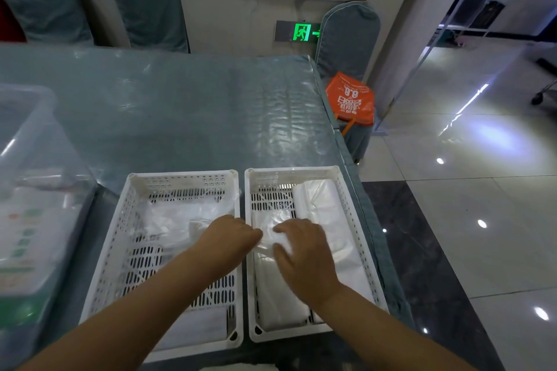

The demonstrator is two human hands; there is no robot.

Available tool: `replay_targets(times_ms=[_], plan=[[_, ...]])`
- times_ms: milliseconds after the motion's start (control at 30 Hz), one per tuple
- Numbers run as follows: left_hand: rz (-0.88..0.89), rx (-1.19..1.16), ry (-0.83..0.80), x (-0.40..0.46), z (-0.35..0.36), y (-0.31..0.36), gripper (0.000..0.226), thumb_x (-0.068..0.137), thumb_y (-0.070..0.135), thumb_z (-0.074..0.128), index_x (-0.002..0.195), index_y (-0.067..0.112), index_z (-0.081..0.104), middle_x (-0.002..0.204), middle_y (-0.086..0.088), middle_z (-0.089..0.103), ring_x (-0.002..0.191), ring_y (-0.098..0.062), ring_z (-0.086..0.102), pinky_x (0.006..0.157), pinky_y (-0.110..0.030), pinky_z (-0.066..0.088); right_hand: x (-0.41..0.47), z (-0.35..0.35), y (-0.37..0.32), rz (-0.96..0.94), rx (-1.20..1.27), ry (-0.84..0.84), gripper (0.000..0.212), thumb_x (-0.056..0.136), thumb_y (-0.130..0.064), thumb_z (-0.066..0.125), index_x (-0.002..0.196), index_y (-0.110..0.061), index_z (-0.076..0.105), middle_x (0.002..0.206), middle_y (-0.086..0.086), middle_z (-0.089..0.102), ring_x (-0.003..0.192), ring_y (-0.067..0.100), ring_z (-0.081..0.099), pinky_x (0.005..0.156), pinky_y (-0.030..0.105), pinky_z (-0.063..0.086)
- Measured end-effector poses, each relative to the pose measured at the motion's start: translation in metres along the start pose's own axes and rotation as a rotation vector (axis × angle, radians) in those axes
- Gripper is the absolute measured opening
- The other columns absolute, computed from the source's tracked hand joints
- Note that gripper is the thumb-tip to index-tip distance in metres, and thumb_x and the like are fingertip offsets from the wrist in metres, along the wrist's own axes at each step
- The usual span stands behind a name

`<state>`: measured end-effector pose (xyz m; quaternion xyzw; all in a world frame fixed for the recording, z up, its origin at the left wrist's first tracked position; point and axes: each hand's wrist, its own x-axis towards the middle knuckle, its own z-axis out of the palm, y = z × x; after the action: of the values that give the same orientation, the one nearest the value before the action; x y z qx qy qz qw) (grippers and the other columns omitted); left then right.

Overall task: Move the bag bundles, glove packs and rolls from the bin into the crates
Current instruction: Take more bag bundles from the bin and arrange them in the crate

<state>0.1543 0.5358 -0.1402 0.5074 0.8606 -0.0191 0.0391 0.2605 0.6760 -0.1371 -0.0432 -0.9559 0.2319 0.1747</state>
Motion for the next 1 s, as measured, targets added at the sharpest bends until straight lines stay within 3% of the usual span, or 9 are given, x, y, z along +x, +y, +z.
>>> replay_targets(times_ms=[67,133,233,300,433,567,700,867,1000], plan=[[-0.039,-0.016,-0.012,0.001,0.000,0.001,0.009,0.080,0.021,0.064,0.088,0.022,0.064,0.071,0.002,0.069,0.062,-0.016,0.063,0.061,-0.024,0.039,-0.002,0.006,-0.003,-0.103,-0.078,-0.166,0.027,0.077,-0.030,0.061,0.102,-0.017,0.061,0.091,-0.001,0.066,0.084,0.014,0.058,0.080,0.029,0.046],[-0.085,-0.059,-0.076,0.000,-0.004,-0.004,0.012,0.083,0.024,0.060,0.095,0.025,0.062,0.079,0.006,0.069,0.069,-0.013,0.062,0.064,-0.023,0.040,0.000,0.010,0.000,-0.105,-0.179,-0.235,0.023,0.070,-0.024,0.073,0.091,-0.017,0.066,0.077,-0.001,0.068,0.067,0.015,0.060,0.062,0.028,0.052],[-0.187,-0.122,-0.124,-0.010,-0.013,-0.028,0.010,0.083,0.024,0.061,0.091,0.030,0.062,0.075,0.015,0.059,0.068,-0.005,0.054,0.063,-0.017,0.037,0.002,0.010,0.005,-0.060,-0.237,-0.245,0.015,0.065,-0.018,0.080,0.072,-0.018,0.066,0.058,-0.003,0.063,0.045,0.013,0.054,0.041,0.021,0.041],[-0.232,-0.157,-0.123,-0.017,-0.018,-0.046,0.010,0.083,0.021,0.059,0.085,0.031,0.062,0.074,0.015,0.056,0.068,-0.004,0.053,0.062,-0.016,0.039,0.002,0.009,0.009,-0.027,-0.206,-0.245,0.005,0.079,-0.020,0.068,0.078,-0.016,0.064,0.065,-0.001,0.065,0.053,0.016,0.057,0.047,0.024,0.042],[-0.305,-0.379,-0.071,-0.005,-0.029,-0.059,0.014,0.075,0.020,0.063,0.069,0.031,0.057,0.067,0.014,0.061,0.066,-0.007,0.057,0.055,-0.019,0.041,-0.008,0.008,0.013,0.138,-0.088,-0.270,0.013,0.089,-0.026,0.051,0.085,-0.017,0.059,0.077,0.000,0.065,0.061,0.012,0.052,0.056,0.024,0.037],[-0.396,-0.780,-0.023,0.035,-0.034,-0.057,0.021,0.063,0.016,0.071,0.075,0.025,0.056,0.072,0.006,0.060,0.068,-0.014,0.057,0.055,-0.027,0.044,-0.019,0.004,0.015,0.582,0.264,-0.305,0.012,0.083,-0.024,0.056,0.084,-0.013,0.061,0.079,0.002,0.065,0.072,0.016,0.061,0.068,0.032,0.053],[-0.350,-0.778,-0.154,0.072,-0.015,-0.039,0.028,0.072,0.014,0.059,0.097,0.027,0.058,0.095,0.001,0.065,0.082,-0.017,0.060,0.062,-0.024,0.045,-0.029,0.009,0.011,0.965,0.659,-0.359,0.027,0.080,-0.021,0.065,0.107,-0.020,0.060,0.087,-0.009,0.062,0.083,0.010,0.060,0.074,0.027,0.051],[-0.250,-0.545,-0.244,0.103,0.003,-0.023,0.044,0.080,0.005,0.047,0.121,0.019,0.057,0.125,-0.007,0.060,0.106,-0.027,0.057,0.081,-0.033,0.047,-0.044,0.021,0.014,1.013,0.645,-0.457,0.031,0.083,-0.021,0.065,0.108,-0.028,0.049,0.102,-0.008,0.059,0.093,0.013,0.060,0.079,0.034,0.058],[-0.176,-0.483,-0.324,0.108,0.013,-0.017,0.052,0.081,0.000,0.048,0.130,0.018,0.050,0.134,-0.009,0.053,0.119,-0.028,0.050,0.095,-0.036,0.042,-0.056,0.017,0.019,0.833,0.401,-0.533,0.025,0.085,-0.025,0.060,0.103,-0.032,0.045,0.084,-0.014,0.053,0.081,0.005,0.058,0.071,0.023,0.053]])
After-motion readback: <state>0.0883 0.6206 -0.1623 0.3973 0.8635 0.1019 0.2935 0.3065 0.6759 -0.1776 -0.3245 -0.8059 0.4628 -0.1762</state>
